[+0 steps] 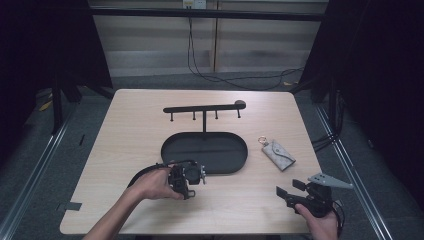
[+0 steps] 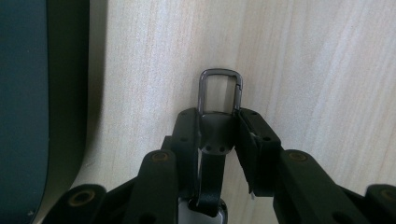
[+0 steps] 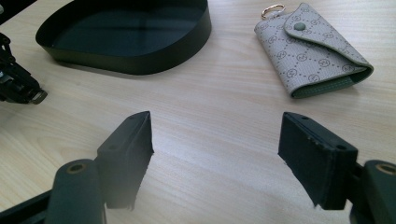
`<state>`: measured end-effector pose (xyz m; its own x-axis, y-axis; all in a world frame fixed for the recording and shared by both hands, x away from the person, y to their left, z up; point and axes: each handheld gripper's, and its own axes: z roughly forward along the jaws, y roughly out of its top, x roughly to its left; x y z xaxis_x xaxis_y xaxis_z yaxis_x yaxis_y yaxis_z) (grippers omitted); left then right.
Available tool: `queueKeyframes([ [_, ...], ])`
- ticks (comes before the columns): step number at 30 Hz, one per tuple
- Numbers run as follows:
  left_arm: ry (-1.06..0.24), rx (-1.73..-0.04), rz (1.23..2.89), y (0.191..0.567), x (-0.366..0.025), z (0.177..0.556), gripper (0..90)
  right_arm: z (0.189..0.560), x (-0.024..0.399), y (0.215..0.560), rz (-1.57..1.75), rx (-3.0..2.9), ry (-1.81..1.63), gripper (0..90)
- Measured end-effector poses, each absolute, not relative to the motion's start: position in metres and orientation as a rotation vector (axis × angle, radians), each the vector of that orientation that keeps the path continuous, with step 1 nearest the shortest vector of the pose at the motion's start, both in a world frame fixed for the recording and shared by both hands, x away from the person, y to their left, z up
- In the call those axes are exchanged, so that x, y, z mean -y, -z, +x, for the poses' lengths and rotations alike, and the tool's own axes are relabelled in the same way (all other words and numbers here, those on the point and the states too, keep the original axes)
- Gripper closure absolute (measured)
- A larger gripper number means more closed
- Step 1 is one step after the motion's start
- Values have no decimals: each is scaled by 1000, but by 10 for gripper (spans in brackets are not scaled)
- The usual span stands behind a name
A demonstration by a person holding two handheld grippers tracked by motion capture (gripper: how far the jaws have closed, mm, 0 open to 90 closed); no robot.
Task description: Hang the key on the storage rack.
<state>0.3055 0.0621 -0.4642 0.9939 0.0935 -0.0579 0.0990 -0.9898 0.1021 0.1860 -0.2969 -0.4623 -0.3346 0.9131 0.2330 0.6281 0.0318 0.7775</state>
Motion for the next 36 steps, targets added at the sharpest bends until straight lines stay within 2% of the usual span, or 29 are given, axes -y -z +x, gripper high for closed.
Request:
queueKeyframes([
  [6,90,-177,3043,464,-60,307,704,186,297,463,1568,-1987,-1201,262],
  [9,137,-231,3061,464,-58,311,705,187,297,463,1569,-1991,-1198,261],
  [14,131,-190,3066,464,-57,310,706,187,297,463,1571,-1989,-1199,261],
  [19,165,-236,3072,463,-58,312,706,187,297,463,1571,-1990,-1199,262],
  [21,193,-263,3068,464,-59,313,706,187,297,463,1575,-1992,-1194,262],
  [28,175,-294,3031,456,-66,316,707,188,297,464,1588,-1991,-1197,261],
  [36,186,-310,2954,433,-86,316,707,188,297,464,1590,-1986,-1197,261],
])
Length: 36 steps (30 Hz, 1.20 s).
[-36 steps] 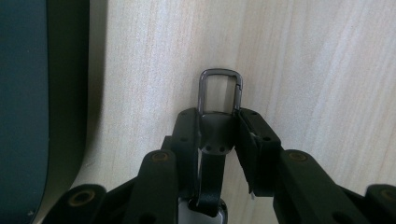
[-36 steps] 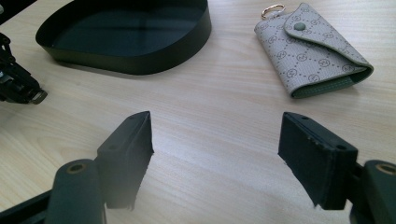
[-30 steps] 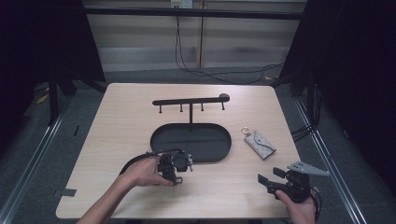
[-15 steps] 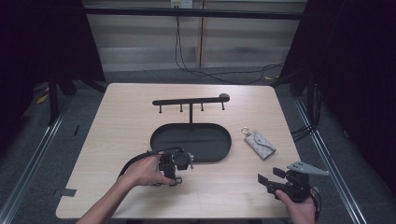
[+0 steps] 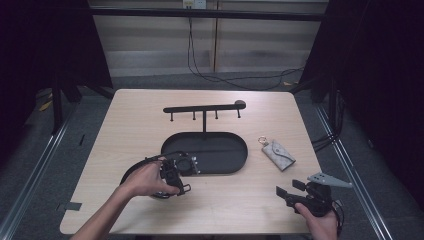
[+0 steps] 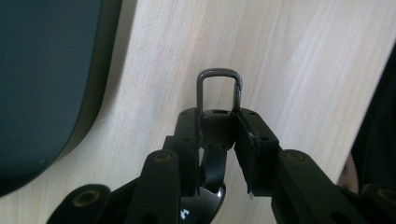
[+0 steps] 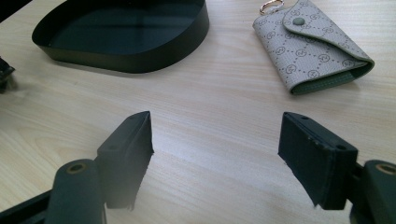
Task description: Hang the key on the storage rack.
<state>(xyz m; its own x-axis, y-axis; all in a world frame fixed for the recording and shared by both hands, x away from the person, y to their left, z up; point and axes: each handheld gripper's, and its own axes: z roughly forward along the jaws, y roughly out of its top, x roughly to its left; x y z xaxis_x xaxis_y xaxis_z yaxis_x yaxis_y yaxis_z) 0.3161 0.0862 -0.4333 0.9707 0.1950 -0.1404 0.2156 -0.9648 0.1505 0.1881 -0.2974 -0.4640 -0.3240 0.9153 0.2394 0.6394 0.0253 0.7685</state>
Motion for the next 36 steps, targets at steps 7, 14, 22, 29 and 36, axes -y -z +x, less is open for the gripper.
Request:
queueKeyframes([
  [7,215,-424,2907,420,-102,323,707,188,298,464,1592,-1985,-1197,261],
  [14,207,-503,2861,406,-119,329,707,188,297,464,1595,-1985,-1195,262],
  [22,161,-637,2814,391,-132,338,707,188,298,464,1597,-1985,-1196,261],
  [29,181,-657,2809,383,-139,340,707,188,297,464,1597,-1985,-1196,261],
  [36,156,-709,2822,372,-141,343,707,189,298,464,1599,-1981,-1198,261],
])
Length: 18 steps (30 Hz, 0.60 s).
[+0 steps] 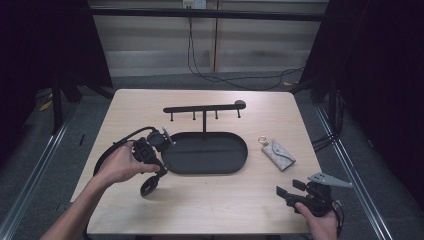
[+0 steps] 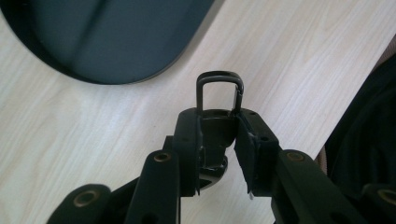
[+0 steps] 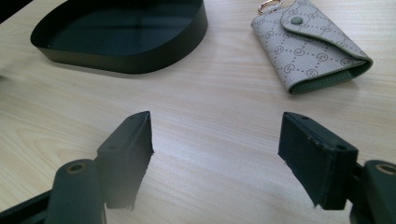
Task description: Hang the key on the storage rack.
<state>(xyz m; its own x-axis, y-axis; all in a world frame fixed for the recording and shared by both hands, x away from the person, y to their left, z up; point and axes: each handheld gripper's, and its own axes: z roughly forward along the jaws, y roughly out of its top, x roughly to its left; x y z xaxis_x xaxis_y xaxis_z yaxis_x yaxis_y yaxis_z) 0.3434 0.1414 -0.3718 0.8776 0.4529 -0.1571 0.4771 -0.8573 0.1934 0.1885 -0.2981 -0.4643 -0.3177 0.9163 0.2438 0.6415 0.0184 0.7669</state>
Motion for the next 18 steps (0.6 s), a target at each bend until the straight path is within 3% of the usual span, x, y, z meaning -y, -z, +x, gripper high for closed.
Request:
queueKeyframes([
  [18,67,-806,2822,341,-150,350,707,189,298,465,1605,-1983,-1197,260],
])
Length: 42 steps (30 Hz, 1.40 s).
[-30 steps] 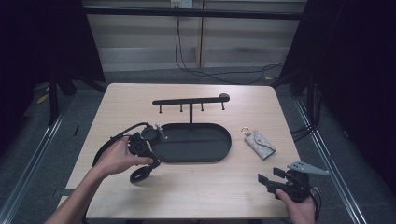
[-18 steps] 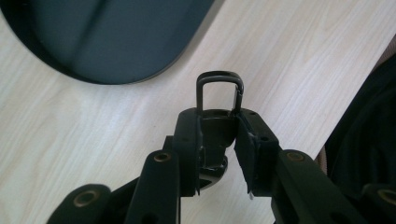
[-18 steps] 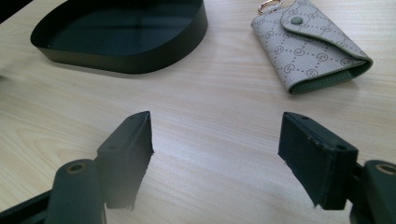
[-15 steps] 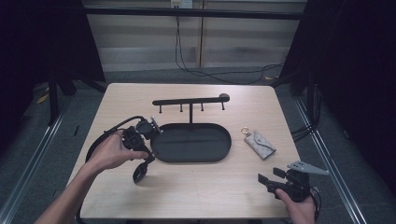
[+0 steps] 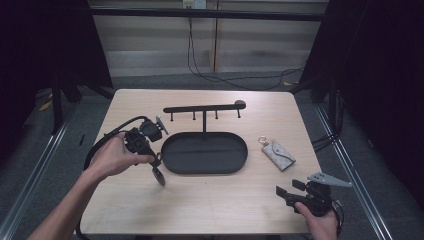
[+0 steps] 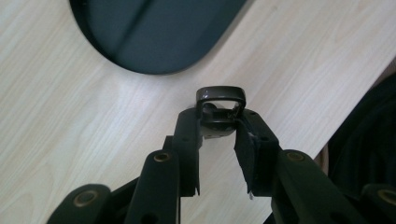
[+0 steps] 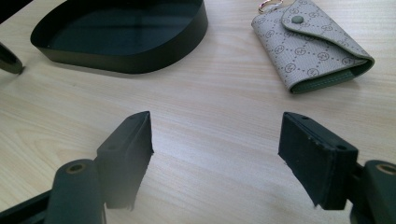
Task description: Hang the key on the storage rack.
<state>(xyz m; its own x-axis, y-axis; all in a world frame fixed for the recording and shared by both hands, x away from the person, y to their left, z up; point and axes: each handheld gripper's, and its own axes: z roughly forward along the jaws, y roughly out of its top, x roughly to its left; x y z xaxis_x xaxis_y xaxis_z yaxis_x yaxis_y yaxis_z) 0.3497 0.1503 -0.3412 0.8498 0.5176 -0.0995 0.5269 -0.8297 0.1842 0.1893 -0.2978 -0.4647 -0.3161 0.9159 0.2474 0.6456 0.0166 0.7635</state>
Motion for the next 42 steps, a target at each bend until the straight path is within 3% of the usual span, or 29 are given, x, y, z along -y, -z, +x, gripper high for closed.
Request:
queueKeyframes([
  [23,63,-1048,2759,316,-151,378,707,189,298,465,1616,-1981,-1205,260],
  [42,40,-1096,2781,289,-133,402,707,190,299,465,1619,-1986,-1216,260],
])
